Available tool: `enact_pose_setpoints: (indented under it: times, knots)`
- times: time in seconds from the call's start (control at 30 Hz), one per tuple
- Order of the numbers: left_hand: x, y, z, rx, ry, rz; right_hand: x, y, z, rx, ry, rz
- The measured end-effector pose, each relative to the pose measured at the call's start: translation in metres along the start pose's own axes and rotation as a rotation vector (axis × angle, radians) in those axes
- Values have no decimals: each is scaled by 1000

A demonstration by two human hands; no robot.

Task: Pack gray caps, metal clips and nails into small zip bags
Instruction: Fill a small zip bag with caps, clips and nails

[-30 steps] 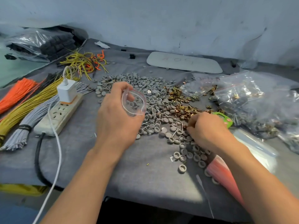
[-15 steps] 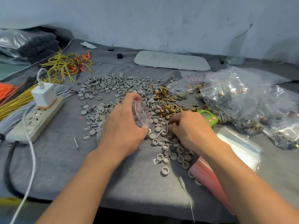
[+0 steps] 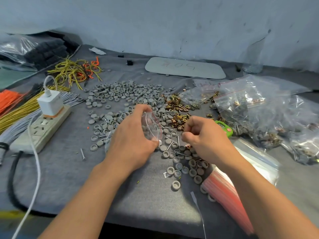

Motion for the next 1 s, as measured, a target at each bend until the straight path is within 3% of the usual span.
enact_pose_setpoints:
  times: [0.6,0.77,1.0]
  knots:
    - [-3,0,3,5,17,-11,20,-2,13,-58,118,-607]
    - [-6,0,4,16,1,-5,35,11,11,-4,136,-758]
    - [-7,-4,6,15,-14,60,57,18,10,30,92,-797]
Point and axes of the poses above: each hand's wrist, its own z-axis away from the middle knuckle, its own y-axis out of the palm, x = y × z, the point moved 5 cm from there along -z, towards the middle knuckle, and after that the axes turned 5 degrees about -x, right-handed, at the moved point
